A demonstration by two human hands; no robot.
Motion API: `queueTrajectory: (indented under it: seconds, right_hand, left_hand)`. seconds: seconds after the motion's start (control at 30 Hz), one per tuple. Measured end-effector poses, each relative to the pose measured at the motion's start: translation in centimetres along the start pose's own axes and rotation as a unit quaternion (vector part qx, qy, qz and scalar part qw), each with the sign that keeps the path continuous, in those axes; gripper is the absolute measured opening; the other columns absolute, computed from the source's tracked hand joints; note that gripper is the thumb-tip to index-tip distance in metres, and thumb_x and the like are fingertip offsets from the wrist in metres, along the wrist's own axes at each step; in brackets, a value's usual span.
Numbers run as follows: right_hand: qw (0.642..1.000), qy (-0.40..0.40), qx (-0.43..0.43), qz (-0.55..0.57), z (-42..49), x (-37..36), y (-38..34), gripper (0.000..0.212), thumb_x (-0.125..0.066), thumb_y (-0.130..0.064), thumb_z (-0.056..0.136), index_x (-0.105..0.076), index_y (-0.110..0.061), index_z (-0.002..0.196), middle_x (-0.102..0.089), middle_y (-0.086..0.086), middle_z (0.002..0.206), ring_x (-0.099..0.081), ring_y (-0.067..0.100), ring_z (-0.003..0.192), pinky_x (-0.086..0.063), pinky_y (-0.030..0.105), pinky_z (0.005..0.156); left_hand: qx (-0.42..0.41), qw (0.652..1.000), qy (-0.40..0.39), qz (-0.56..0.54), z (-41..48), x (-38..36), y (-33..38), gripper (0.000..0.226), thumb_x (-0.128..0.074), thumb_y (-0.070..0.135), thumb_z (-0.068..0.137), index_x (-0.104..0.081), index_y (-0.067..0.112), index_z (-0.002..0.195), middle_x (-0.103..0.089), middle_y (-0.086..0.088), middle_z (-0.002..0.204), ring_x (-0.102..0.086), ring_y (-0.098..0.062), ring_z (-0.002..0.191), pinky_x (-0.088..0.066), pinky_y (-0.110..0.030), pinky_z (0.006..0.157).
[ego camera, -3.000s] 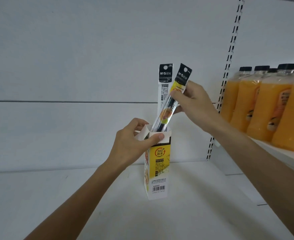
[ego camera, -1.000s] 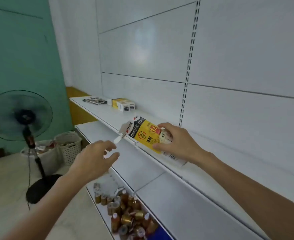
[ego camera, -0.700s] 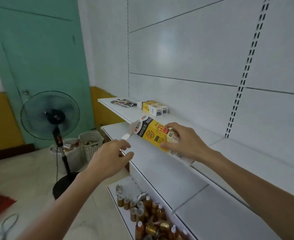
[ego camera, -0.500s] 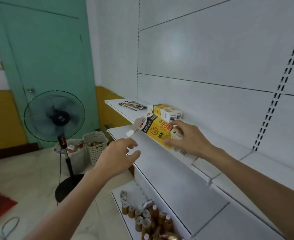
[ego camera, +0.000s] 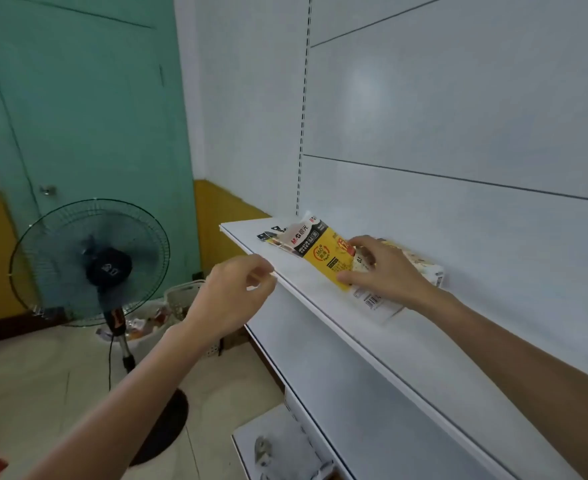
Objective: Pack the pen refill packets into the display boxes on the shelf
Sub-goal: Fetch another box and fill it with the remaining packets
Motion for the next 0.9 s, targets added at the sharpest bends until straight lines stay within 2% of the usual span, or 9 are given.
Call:
queueTrajectory:
  seconds: [0.17,0.3,0.47,0.53,0.6,0.67,0.77,0.9]
  right_hand:
    - [1.000,-0.006,-0.010,0.010,7.0,-3.8,-0.2,0.056,-0.073,-0.035,0.076,-0.047,-0.028,0.126,-0.060,-0.003,0.114,-0.054,0.012,0.098,-0.039,0.014,0.067]
    - [0.999,0.016,-0.031,0.030,12.2,-6.2,-0.1,0.054,-0.075,-0.030,0.075,-0.049,-0.029,0.123,-0.061,-0.004,0.114,-0.054,0.015,0.100,-0.042,0.019,0.072]
    - [0.997,0.031,-0.053,0.046,17.7,-8.8,-0.7,0.049,-0.075,-0.027,0.075,-0.049,-0.034,0.116,-0.062,-0.006,0.113,-0.057,0.015,0.103,-0.049,0.027,0.082]
    - [0.995,0.044,-0.057,0.070,19.4,-9.3,-0.8,0.047,-0.075,-0.026,0.076,-0.049,-0.036,0.114,-0.063,-0.007,0.112,-0.059,0.013,0.100,-0.050,0.027,0.081]
    - [0.993,0.048,-0.062,0.084,21.0,-9.6,-0.8,0.046,-0.075,-0.026,0.076,-0.049,-0.036,0.113,-0.063,-0.010,0.111,-0.060,0.009,0.097,-0.053,0.026,0.079]
    - [0.992,0.051,-0.064,0.096,22.8,-9.6,-0.6,0.044,-0.075,-0.025,0.076,-0.050,-0.037,0.110,-0.065,-0.012,0.109,-0.062,0.009,0.098,-0.054,0.032,0.082]
    - [0.990,0.062,-0.062,0.110,25.2,-9.7,0.5,0.043,-0.076,-0.022,0.074,-0.051,-0.036,0.106,-0.066,-0.010,0.105,-0.062,0.012,0.100,-0.052,0.039,0.089]
    - [0.984,0.079,-0.073,0.142,27.8,-9.5,1.7,0.043,-0.076,-0.014,0.073,-0.051,-0.028,0.106,-0.065,0.001,0.108,-0.060,0.016,0.104,-0.048,0.040,0.096]
  left_hand:
    - [-0.021,0.999,0.024,-0.025,6.9,1.5,-5.5,0.014,-0.051,0.024,0.091,-0.062,0.020,0.098,-0.060,0.009,0.091,-0.056,-0.003,0.082,-0.047,-0.019,0.071]
    - [-0.076,0.996,0.034,-0.034,12.8,2.2,-9.6,0.015,-0.050,0.021,0.092,-0.062,0.018,0.100,-0.059,0.010,0.093,-0.054,-0.003,0.082,-0.040,-0.010,0.068]
    - [-0.163,0.983,0.040,-0.068,19.5,3.3,-12.7,0.019,-0.050,0.019,0.092,-0.063,0.016,0.105,-0.062,0.005,0.100,-0.054,-0.002,0.085,-0.043,-0.012,0.073]
    - [-0.150,0.980,0.052,-0.117,22.3,3.3,-13.6,0.021,-0.049,0.021,0.093,-0.062,0.017,0.108,-0.060,0.006,0.103,-0.055,-0.005,0.089,-0.042,-0.009,0.072]
    - [-0.131,0.976,0.040,-0.167,24.8,2.3,-14.4,0.019,-0.050,0.026,0.092,-0.060,0.022,0.108,-0.058,0.009,0.105,-0.055,-0.005,0.093,-0.045,-0.014,0.075]
    - [-0.134,0.972,0.016,-0.194,27.2,0.7,-14.9,0.020,-0.053,0.030,0.090,-0.058,0.027,0.109,-0.057,0.012,0.106,-0.054,-0.004,0.098,-0.046,-0.019,0.080]
    - [-0.151,0.960,-0.012,-0.235,30.1,-1.2,-15.0,0.031,-0.056,0.038,0.085,-0.058,0.028,0.114,-0.058,0.012,0.111,-0.053,-0.001,0.103,-0.042,-0.015,0.086]
    - [-0.165,0.945,-0.036,-0.280,33.0,-3.2,-14.8,0.038,-0.055,0.042,0.083,-0.058,0.026,0.117,-0.060,0.008,0.117,-0.053,-0.008,0.111,-0.043,-0.031,0.097]
Point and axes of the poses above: each hand's wrist, its own z-axis towards the middle knuckle, its own x-axis out of the back of the hand, y = z × x, the point moved 6 cm from there along z, towards the middle knuckle
